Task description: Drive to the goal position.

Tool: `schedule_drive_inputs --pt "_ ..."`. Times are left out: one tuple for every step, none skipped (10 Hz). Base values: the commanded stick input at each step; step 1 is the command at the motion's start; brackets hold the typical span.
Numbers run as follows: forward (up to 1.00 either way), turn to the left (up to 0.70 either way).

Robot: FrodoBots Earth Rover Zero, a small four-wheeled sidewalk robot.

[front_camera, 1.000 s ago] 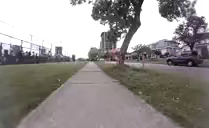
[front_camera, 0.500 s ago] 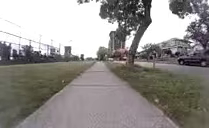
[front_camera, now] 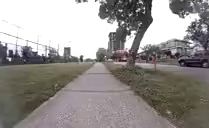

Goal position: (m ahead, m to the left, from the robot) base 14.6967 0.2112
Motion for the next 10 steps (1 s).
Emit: schedule_drive_inputs --pt "0.7 0.0" --pt "0.7 0.0" --pt "0.7 0.0" --pt "0.7 0.0" --pt "0.7 0.0" --pt "0.7 0.0" --pt "0.7 0.0" --pt "0.7 0.0" --pt "0.7 0.0" --pt "0.7 0.0"
